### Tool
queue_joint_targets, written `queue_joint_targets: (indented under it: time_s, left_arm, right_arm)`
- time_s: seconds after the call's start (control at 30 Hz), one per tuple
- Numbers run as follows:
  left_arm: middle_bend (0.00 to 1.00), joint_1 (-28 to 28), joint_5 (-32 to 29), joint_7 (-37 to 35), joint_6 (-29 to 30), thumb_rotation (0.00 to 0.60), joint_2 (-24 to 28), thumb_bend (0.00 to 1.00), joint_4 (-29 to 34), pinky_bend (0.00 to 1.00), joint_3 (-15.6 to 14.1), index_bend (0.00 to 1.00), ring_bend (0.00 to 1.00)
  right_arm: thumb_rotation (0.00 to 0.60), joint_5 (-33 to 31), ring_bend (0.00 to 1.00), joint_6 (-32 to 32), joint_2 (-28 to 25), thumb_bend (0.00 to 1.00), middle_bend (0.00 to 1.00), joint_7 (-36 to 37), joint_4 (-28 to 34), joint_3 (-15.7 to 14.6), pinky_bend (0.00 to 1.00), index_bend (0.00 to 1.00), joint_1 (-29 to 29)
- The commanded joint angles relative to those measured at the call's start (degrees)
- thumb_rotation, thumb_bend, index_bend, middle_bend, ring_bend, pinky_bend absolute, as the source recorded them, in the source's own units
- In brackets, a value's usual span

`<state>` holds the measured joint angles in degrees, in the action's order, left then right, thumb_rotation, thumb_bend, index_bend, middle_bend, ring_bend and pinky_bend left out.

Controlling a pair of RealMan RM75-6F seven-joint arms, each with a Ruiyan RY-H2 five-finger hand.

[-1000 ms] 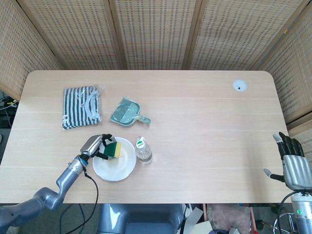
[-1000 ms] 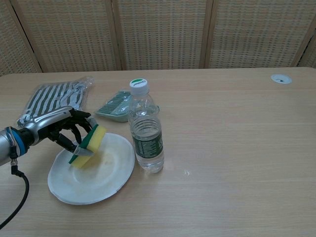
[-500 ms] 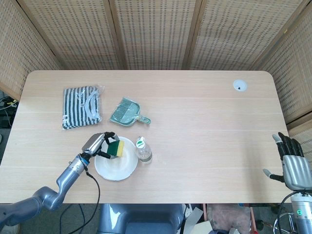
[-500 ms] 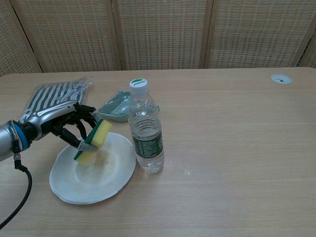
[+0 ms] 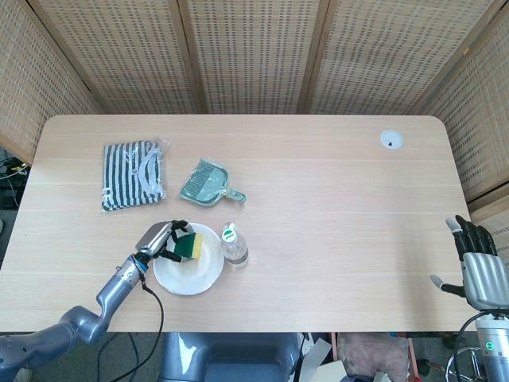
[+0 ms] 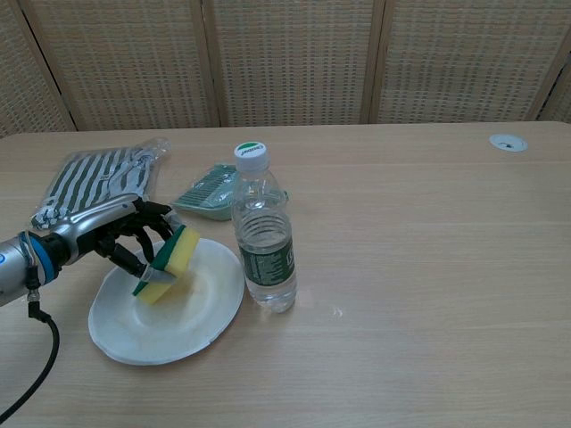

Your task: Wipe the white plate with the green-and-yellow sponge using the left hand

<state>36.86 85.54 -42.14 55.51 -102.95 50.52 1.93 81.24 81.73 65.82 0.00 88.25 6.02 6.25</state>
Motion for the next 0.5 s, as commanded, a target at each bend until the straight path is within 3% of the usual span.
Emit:
queue_joint_targets:
  time_s: [0.03, 0.27, 0.5]
  left_arm:
    - [0.41, 0.1, 0.9, -1.0, 3.0, 0.600, 2.0, 0.15, 2.9, 0.45, 1.3, 0.50, 0.33]
    - [0.41, 1.3, -0.8, 2.5, 0.8, 0.600, 2.5, 0.15, 5.7, 0.45, 2.6, 0.50, 0.33]
    - [0.41, 2.1, -2.7, 4.8, -3.1, 0.600, -1.1, 0.15, 2.1, 0.44, 2.4, 0.50, 0.33]
  right_arm:
    - [0.600, 0.1, 0.00, 0.1, 0.0, 0.00, 0.00, 0.0, 0.1, -0.1, 0.00, 0.00, 0.0]
    - [0.600, 0.2, 0.00, 0.0, -0.1, 0.00, 0.00, 0.0, 0.2, -0.1, 0.00, 0.00, 0.0]
    - [0.600, -0.2, 0.00, -0.3, -0.1, 0.00, 0.00, 0.3, -0.1, 0.0, 0.00, 0.00, 0.1]
